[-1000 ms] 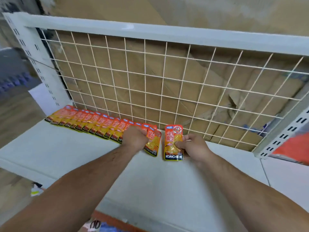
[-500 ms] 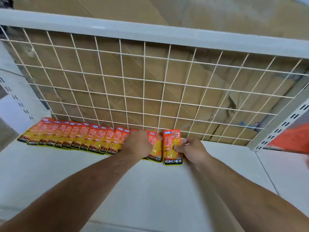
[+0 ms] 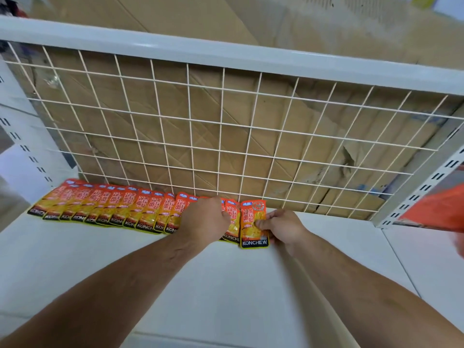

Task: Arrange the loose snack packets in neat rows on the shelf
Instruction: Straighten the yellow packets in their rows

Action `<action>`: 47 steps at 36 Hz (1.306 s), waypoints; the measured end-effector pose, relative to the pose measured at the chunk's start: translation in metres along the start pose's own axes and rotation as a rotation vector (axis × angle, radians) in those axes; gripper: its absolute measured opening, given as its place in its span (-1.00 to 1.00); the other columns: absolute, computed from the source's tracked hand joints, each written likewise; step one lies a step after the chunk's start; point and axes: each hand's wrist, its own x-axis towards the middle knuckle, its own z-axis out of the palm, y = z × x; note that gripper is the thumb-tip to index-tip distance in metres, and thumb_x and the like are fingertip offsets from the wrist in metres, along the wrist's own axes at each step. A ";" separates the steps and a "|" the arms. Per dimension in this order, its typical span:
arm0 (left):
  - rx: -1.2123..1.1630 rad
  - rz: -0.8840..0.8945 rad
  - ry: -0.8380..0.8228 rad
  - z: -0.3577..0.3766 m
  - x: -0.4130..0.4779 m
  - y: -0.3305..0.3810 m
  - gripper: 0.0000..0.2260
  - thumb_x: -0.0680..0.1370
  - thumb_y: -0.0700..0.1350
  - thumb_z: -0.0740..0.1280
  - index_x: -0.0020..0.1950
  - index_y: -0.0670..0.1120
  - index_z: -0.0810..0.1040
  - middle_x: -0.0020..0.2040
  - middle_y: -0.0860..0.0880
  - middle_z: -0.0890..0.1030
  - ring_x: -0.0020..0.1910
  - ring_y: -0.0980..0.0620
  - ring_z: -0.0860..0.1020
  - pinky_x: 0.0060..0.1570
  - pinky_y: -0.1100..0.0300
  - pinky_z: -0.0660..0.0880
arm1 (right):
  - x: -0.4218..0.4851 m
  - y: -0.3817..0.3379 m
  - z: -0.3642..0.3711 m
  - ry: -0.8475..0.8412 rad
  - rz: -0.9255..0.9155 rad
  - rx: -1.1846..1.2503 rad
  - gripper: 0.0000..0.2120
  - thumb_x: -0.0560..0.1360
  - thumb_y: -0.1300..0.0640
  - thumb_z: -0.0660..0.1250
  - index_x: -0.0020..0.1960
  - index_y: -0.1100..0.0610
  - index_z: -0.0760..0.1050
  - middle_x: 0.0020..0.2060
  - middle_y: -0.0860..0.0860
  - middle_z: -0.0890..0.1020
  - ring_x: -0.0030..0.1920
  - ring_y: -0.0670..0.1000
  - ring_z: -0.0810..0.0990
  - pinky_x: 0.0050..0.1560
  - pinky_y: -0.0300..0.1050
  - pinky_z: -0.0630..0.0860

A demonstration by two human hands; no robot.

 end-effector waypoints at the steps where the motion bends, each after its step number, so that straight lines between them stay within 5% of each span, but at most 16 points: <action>1: 0.010 0.012 0.016 -0.002 -0.001 0.000 -0.83 0.54 0.02 0.22 -0.19 -0.03 0.39 -0.17 -0.06 0.61 -0.14 -0.12 0.57 -0.25 0.14 0.38 | 0.001 -0.001 0.002 0.008 0.003 -0.017 -0.83 0.41 0.26 0.50 -0.09 0.23 0.54 -0.29 0.19 0.65 -0.34 0.12 0.54 -0.42 -0.15 0.37; 6: 0.016 0.040 0.056 -0.004 -0.006 -0.004 -0.83 0.55 0.03 0.21 -0.18 -0.02 0.40 -0.19 -0.04 0.61 -0.13 -0.09 0.57 -0.25 0.14 0.39 | 0.006 -0.007 0.013 0.112 0.005 -0.252 -0.87 0.37 0.14 0.51 -0.20 0.18 0.61 -0.30 0.12 0.68 -0.43 0.08 0.58 -0.46 -0.16 0.44; 12: -0.006 0.043 0.065 -0.007 -0.014 -0.007 -0.83 0.56 0.02 0.22 -0.16 -0.03 0.36 -0.27 -0.03 0.55 -0.24 -0.05 0.50 -0.30 0.15 0.36 | 0.003 -0.015 0.020 0.185 -0.048 -0.479 -0.84 0.38 0.12 0.43 -0.32 0.10 0.50 -0.20 0.08 0.68 -0.13 0.12 0.68 -0.10 -0.02 0.64; 17: -0.020 0.033 0.064 -0.010 -0.018 -0.009 -0.82 0.56 0.01 0.24 -0.18 -0.03 0.35 -0.31 0.01 0.46 -0.27 -0.01 0.44 -0.29 0.15 0.34 | 0.002 -0.016 0.022 0.223 -0.054 -0.597 -0.89 0.40 0.03 0.38 -0.15 0.06 0.53 -0.08 0.03 0.68 -0.04 0.09 0.67 -0.04 -0.05 0.62; 25: 0.037 0.051 0.087 -0.012 -0.024 -0.008 -0.82 0.55 0.03 0.23 -0.05 -0.07 0.51 -0.18 -0.04 0.61 -0.25 0.00 0.47 -0.24 0.13 0.44 | -0.003 -0.019 0.023 0.297 -0.076 -0.807 -0.77 0.42 -0.07 0.38 0.00 0.03 0.52 0.03 0.02 0.66 0.04 0.10 0.64 -0.10 -0.14 0.50; 35: 0.083 0.313 0.084 0.009 -0.020 0.011 -0.66 0.50 0.04 0.27 0.21 -0.05 0.56 0.10 -0.03 0.60 0.13 -0.10 0.47 0.11 0.03 0.43 | -0.019 0.002 0.016 0.349 -0.149 -0.807 -0.62 0.50 -0.17 0.25 0.14 0.08 0.48 0.07 0.05 0.60 0.07 0.11 0.59 -0.09 -0.10 0.48; 39: 0.100 0.390 0.053 0.018 -0.022 0.032 -0.61 0.42 0.11 0.24 0.18 0.00 0.59 0.09 0.01 0.61 0.14 -0.09 0.48 0.11 0.01 0.41 | -0.037 0.019 -0.005 0.338 -0.258 -0.971 -0.54 0.51 -0.16 0.25 0.30 0.08 0.45 0.22 0.05 0.52 0.25 0.13 0.44 0.15 0.00 0.48; 47: 0.112 0.490 -0.172 0.035 -0.043 0.098 -0.44 0.56 0.21 0.17 0.53 0.08 0.23 0.51 0.04 0.28 0.48 -0.05 0.20 0.45 0.01 0.18 | -0.080 0.055 -0.076 0.295 -0.251 -1.095 -0.32 0.49 -0.28 0.25 0.53 -0.06 0.19 0.54 -0.01 0.22 0.51 0.12 0.17 0.39 0.06 0.27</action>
